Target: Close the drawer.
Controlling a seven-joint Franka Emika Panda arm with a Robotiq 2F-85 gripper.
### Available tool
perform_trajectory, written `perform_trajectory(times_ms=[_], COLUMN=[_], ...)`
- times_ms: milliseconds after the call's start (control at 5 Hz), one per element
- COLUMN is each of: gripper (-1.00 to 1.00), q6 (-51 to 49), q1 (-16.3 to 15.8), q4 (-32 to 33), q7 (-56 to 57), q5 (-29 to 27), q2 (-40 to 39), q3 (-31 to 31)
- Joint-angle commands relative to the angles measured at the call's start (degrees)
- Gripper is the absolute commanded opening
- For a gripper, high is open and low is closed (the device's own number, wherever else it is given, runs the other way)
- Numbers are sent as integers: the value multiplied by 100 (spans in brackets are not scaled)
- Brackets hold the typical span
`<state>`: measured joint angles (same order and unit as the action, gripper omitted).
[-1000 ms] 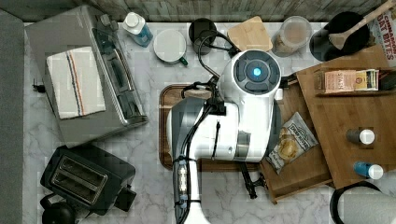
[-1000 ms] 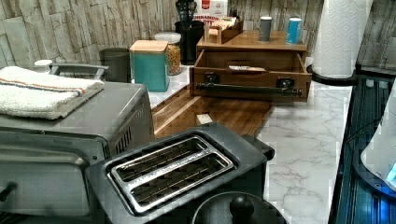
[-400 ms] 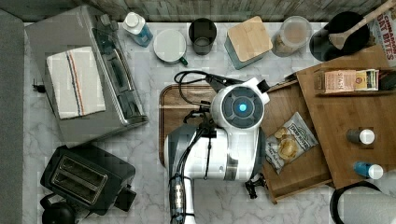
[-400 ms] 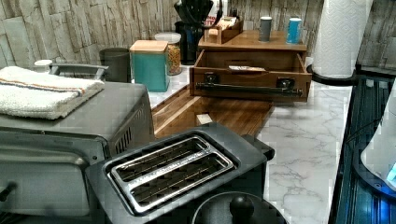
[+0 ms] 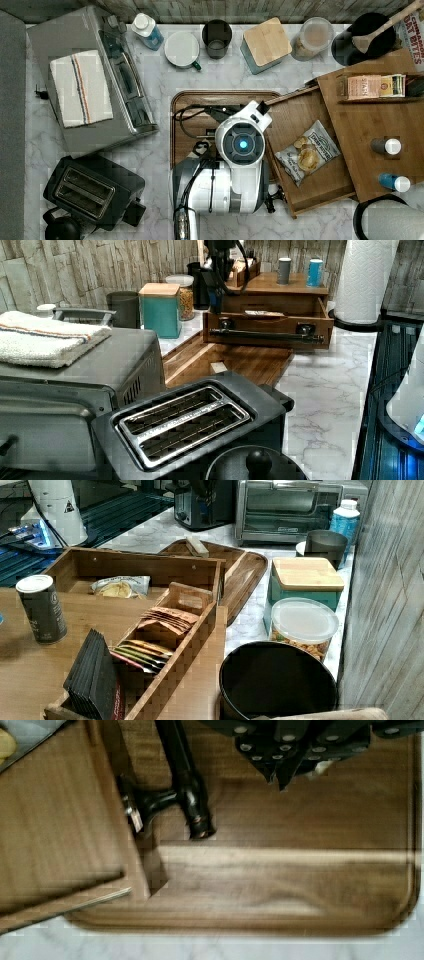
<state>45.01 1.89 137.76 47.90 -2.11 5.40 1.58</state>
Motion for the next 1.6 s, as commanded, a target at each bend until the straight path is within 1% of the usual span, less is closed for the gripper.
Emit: perform_trajectory(times_ms=[200, 400, 600, 800, 1000, 1200, 1400, 1600], gripper=[-100, -100, -100, -100, -100, -100, -100, -100], q6=[680, 682, 619, 860, 1166, 699, -77, -105], q1=[-4, 65, 153, 233, 349, 396, 552, 570], q4=[1294, 1456, 1407, 1313, 1208, 584, -216, -504], q7=[574, 1003, 1736, 2445, 2691, 3629, 4219, 4207], q5=[350, 566, 704, 588, 744, 222, -58, -84], q2=[140, 336, 376, 226, 84, -281, -675, -744], q3=[75, -54, -212, -431, -553, -849, -1035, -1254])
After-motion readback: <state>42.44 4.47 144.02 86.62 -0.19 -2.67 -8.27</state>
